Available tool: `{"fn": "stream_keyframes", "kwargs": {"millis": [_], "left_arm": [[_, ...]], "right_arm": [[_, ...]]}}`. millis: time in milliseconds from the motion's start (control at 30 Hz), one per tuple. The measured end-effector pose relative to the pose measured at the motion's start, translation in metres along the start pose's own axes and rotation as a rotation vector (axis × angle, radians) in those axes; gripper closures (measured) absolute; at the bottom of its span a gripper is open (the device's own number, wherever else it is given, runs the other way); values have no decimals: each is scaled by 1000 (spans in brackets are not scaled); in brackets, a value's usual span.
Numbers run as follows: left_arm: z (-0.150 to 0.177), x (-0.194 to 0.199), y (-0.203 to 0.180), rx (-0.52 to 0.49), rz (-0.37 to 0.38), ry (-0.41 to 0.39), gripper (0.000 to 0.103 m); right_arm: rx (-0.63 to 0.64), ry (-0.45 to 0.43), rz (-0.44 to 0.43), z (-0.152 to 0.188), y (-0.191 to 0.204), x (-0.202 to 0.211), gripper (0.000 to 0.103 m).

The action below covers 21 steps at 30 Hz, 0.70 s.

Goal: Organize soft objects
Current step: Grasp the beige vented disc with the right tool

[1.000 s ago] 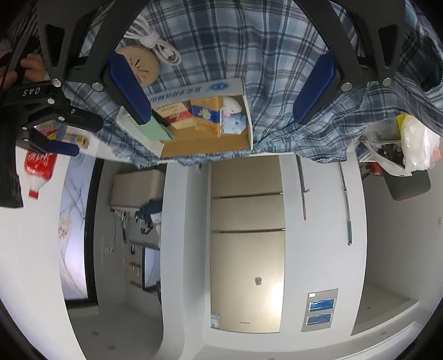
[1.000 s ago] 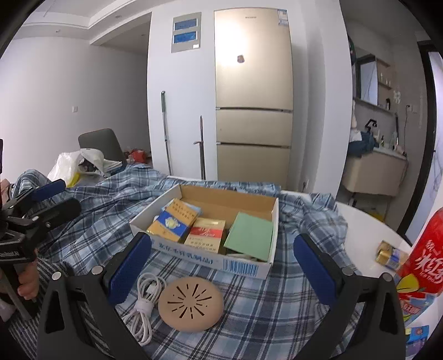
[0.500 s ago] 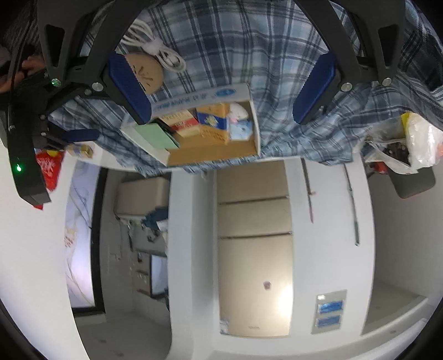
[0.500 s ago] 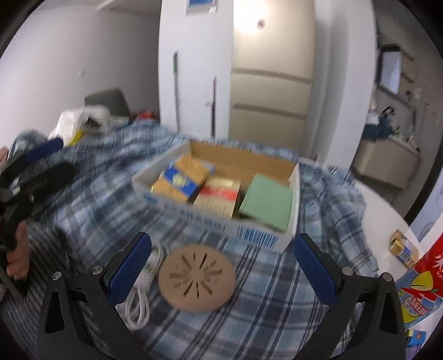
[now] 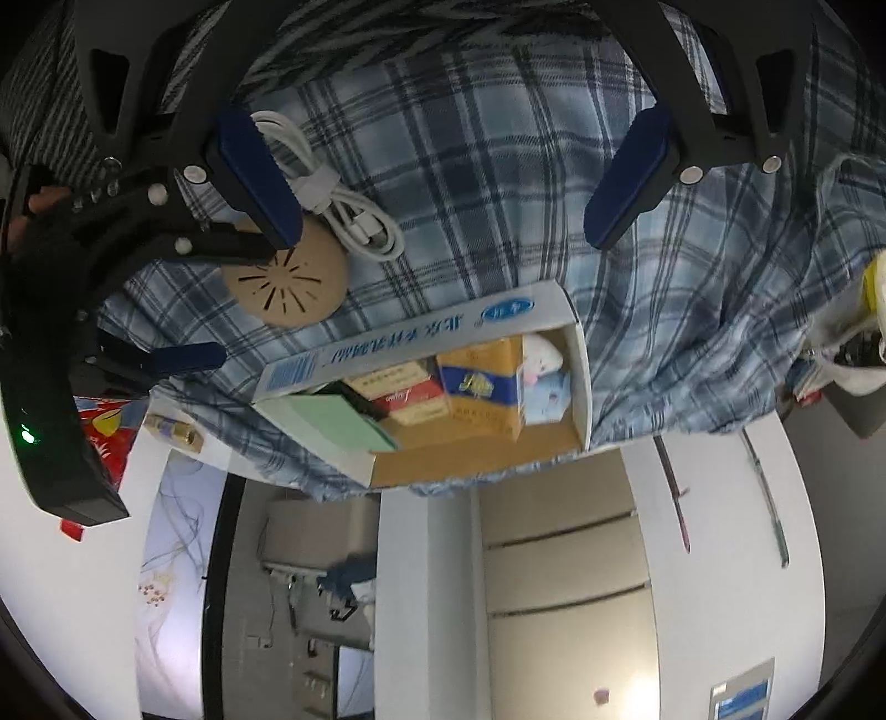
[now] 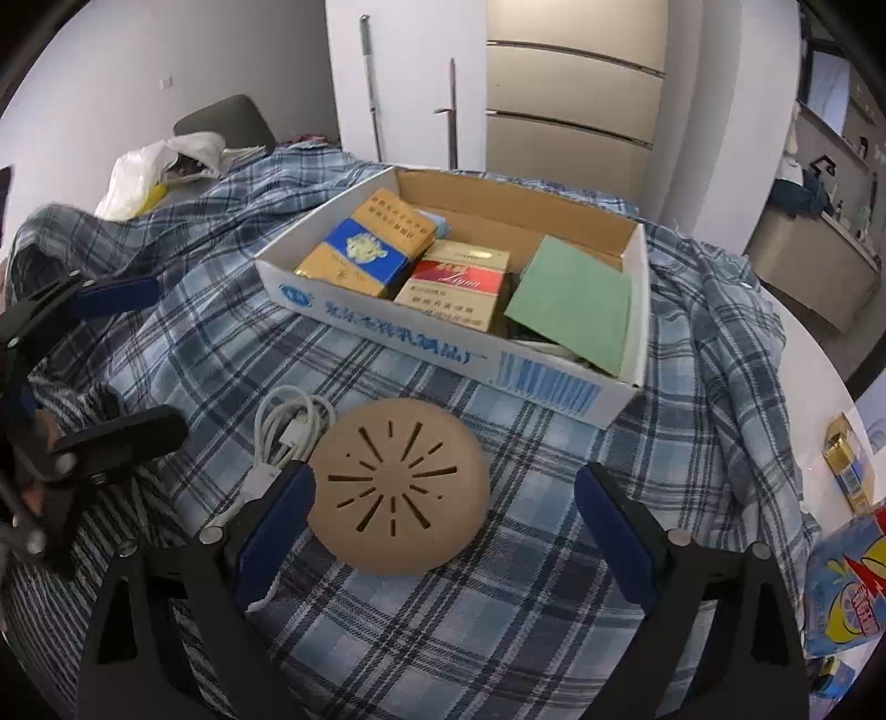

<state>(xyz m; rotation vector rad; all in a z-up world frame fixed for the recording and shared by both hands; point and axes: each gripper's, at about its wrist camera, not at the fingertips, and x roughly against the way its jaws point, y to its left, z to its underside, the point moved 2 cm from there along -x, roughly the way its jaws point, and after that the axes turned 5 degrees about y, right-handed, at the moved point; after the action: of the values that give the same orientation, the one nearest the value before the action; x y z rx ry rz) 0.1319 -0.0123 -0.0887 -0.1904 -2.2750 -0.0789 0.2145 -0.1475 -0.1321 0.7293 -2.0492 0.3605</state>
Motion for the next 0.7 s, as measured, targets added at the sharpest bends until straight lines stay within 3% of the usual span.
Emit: {"fn": "stream_keyframes", "kwargs": {"millis": [300, 700], "left_arm": [[0, -1, 1, 0, 4, 13, 4], [0, -3, 2, 2, 16, 28, 4]], "right_arm": [[58, 88, 0, 2, 11, -18, 9], [79, 146, -57, 4, 18, -29, 22]]}}
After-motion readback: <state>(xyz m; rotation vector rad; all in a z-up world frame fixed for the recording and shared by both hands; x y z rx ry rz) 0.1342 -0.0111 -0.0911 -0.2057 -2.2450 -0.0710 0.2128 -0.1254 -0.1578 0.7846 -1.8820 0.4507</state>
